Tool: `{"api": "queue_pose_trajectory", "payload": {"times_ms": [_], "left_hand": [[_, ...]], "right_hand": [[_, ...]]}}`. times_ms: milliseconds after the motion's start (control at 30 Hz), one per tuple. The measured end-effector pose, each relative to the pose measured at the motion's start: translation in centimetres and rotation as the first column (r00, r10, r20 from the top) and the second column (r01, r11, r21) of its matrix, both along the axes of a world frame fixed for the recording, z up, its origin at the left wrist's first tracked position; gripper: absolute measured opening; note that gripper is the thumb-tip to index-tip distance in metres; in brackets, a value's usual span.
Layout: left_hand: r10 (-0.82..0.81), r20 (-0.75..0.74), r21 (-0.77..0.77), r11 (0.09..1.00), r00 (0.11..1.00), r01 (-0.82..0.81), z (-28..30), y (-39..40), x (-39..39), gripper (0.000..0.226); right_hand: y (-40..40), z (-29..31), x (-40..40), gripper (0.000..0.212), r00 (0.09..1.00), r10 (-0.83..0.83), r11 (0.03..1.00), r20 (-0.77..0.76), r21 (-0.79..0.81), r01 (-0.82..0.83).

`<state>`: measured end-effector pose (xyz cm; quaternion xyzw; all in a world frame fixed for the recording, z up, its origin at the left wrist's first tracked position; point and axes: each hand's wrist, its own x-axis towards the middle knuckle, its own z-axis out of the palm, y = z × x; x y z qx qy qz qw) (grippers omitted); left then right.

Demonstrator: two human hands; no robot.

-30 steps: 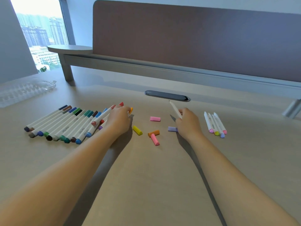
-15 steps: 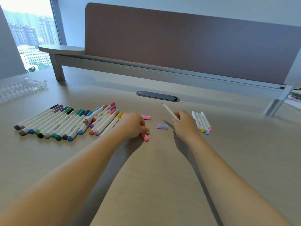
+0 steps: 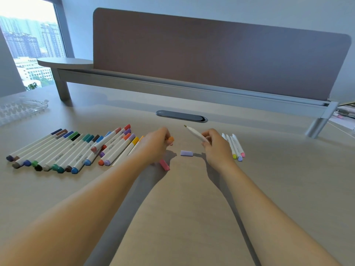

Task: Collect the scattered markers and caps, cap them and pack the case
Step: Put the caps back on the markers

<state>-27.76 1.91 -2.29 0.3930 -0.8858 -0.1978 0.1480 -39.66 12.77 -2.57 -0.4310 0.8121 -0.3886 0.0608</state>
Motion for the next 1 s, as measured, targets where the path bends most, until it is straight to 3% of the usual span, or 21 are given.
{"api": "queue_pose_trajectory", "payload": {"times_ms": [100,167,400,667,1000], "left_hand": [[-0.029,-0.32,0.251,0.961,0.947,0.115,0.9,0.4,0.6,0.013],[-0.025,-0.407,0.317,0.934,0.913,0.167,1.3,0.6,1.0,0.006],[-0.036,-0.391,0.31,0.936,0.92,0.169,1.6,0.6,1.5,0.008],[-0.036,-0.402,0.183,0.976,0.915,0.119,1.5,0.1,2.0,0.021],[0.033,-0.513,0.294,0.946,0.857,0.139,1.6,0.4,1.4,0.022]], "right_hand": [[0.1,0.3,0.1,0.02,1.0,0.024,1.0,-0.018,-0.009,-0.024],[-0.1,0.4,0.3,0.02,0.999,0.039,0.999,-0.038,-0.004,-0.039],[-0.5,0.7,0.9,0.022,0.987,0.078,0.996,-0.14,0.043,-0.072],[0.0,1.1,0.8,0.022,0.982,0.091,0.996,-0.166,0.029,-0.087],[0.3,1.2,0.7,0.027,0.974,0.183,0.983,-0.131,0.017,-0.182]]}}
